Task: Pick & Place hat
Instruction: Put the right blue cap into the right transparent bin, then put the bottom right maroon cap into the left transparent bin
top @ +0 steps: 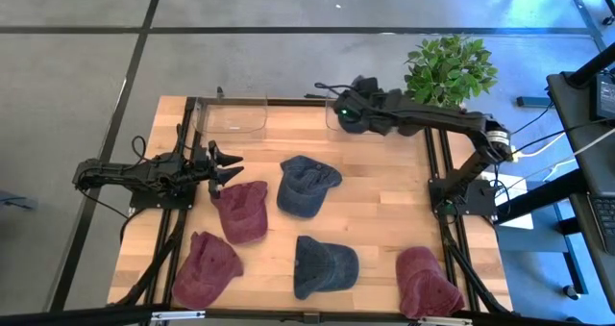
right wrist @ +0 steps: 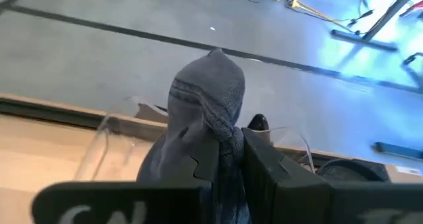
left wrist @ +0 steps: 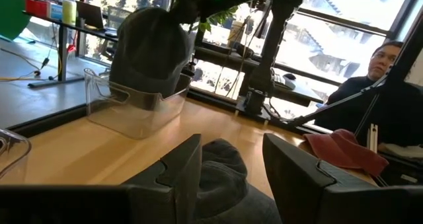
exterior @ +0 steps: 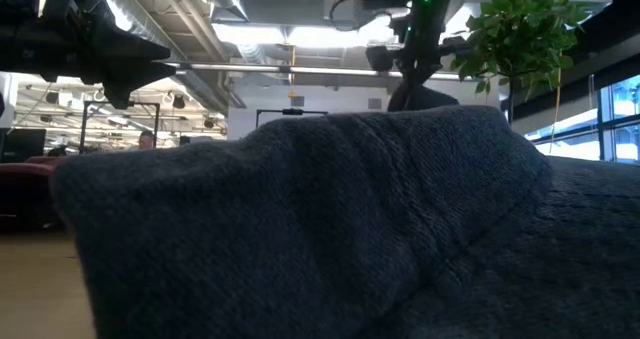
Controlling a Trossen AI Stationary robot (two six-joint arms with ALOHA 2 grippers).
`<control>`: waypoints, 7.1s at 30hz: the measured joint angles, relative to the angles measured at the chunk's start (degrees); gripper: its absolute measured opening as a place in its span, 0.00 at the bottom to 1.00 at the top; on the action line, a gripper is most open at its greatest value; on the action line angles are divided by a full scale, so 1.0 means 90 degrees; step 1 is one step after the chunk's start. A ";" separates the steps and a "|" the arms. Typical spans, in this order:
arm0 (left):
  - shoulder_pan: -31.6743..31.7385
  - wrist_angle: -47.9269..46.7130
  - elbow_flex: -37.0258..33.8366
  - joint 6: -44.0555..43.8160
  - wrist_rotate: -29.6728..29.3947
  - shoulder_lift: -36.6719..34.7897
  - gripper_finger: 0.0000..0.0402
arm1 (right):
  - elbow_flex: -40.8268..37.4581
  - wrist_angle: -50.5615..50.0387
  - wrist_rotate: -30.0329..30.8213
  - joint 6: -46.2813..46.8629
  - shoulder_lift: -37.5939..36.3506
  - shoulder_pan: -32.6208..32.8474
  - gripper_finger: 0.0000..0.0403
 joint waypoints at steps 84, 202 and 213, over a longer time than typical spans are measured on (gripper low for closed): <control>0.0001 0.0002 -0.0001 -0.0167 0.0035 -0.0001 0.39 | 0.1992 -0.3611 -0.5938 0.1322 0.0522 0.6017 0.61; -0.1207 0.4819 0.5461 0.0727 -0.0636 0.9523 0.39 | -0.0596 -0.0916 0.3016 0.5456 -0.0637 0.5995 0.01; -0.1197 0.4525 0.5458 0.1226 -0.1461 0.9521 0.39 | -0.0596 -0.0906 0.3050 0.5434 -0.0636 0.5999 0.01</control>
